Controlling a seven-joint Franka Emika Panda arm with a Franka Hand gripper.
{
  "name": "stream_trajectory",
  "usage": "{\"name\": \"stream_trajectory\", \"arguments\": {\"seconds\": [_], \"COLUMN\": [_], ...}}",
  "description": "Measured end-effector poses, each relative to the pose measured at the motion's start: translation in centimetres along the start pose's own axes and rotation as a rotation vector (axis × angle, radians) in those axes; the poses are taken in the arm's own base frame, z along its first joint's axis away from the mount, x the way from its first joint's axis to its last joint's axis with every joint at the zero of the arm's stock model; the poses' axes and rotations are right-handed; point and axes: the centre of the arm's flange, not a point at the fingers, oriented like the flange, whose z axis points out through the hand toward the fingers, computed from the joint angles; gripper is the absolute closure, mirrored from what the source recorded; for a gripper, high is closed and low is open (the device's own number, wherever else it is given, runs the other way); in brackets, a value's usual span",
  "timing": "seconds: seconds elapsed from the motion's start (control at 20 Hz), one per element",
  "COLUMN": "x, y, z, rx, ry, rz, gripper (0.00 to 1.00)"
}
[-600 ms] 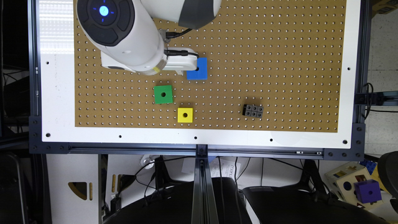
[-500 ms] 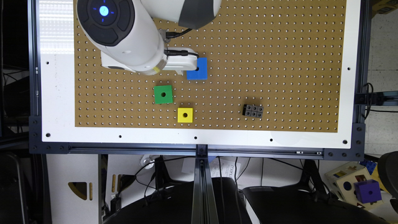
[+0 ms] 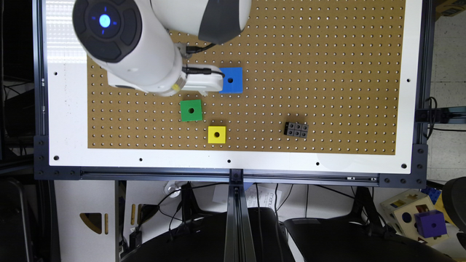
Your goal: Pick up green block.
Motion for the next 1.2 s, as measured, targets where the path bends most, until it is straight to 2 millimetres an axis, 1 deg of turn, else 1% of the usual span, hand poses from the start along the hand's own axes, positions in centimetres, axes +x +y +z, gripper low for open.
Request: {"name": "stream_trajectory", "arguments": {"seconds": [0.1, 0.2, 0.25, 0.35, 0.75, 0.8, 0.9, 1.0, 1.15, 1.2], "x": [0.5, 0.9, 1.0, 1.4, 1.9, 1.9, 1.7, 2.0, 2.9, 3.2], "y": [-0.3, -0.6, -0.7, -0.9, -1.5, -1.5, -1.6, -1.9, -3.0, -3.5], "z": [1.7, 3.8, 4.3, 4.8, 4.2, 4.5, 6.9, 9.4, 9.4, 9.4], "rx": [-0.004, -0.004, -0.004, -0.003, 0.006, 0.005, 0.006, 0.01, 0.017, 0.021], "ry": [-0.01, -0.013, -0.014, -0.015, -0.002, -0.005, -0.01, -0.009, -0.003, 0.001], "rz": [0.0, 0.001, 0.001, 0.001, -0.001, -0.002, -0.004, -0.005, -0.009, -0.011], "gripper": [0.0, 0.0, 0.0, 0.0, 0.0, 0.0, 0.0, 0.0, 0.0, 1.0]}}
